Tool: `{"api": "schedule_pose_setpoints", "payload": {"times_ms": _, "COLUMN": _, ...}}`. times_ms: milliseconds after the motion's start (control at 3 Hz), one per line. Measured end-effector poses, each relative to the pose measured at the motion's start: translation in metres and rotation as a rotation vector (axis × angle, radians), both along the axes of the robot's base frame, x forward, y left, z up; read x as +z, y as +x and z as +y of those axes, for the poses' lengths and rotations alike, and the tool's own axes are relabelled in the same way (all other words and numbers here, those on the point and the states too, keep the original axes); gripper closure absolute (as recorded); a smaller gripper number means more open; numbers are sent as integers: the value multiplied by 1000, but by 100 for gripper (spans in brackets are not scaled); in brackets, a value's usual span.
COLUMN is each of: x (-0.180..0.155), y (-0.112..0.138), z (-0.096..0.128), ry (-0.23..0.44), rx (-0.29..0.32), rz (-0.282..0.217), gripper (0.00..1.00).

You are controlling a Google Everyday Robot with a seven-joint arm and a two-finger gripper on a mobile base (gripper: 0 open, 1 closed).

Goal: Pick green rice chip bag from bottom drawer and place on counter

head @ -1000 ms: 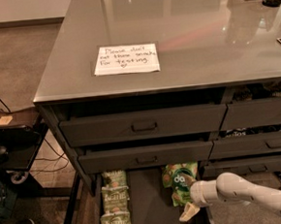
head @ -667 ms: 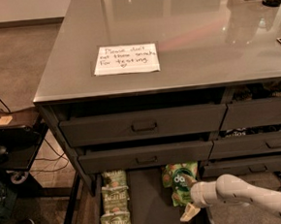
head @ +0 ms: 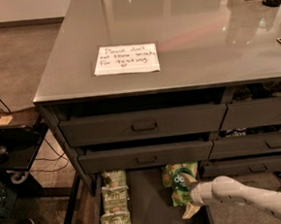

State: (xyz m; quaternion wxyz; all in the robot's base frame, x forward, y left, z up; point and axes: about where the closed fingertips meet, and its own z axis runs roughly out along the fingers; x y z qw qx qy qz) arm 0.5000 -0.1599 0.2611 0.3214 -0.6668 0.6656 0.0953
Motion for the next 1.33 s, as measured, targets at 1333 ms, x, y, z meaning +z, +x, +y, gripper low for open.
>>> {"api": "schedule_pose_setpoints", "payload": {"times_ms": 1333, "x": -56, "y": 55, "z": -20, "ry": -160, "rx": 90, "rz": -62, "gripper": 0}}
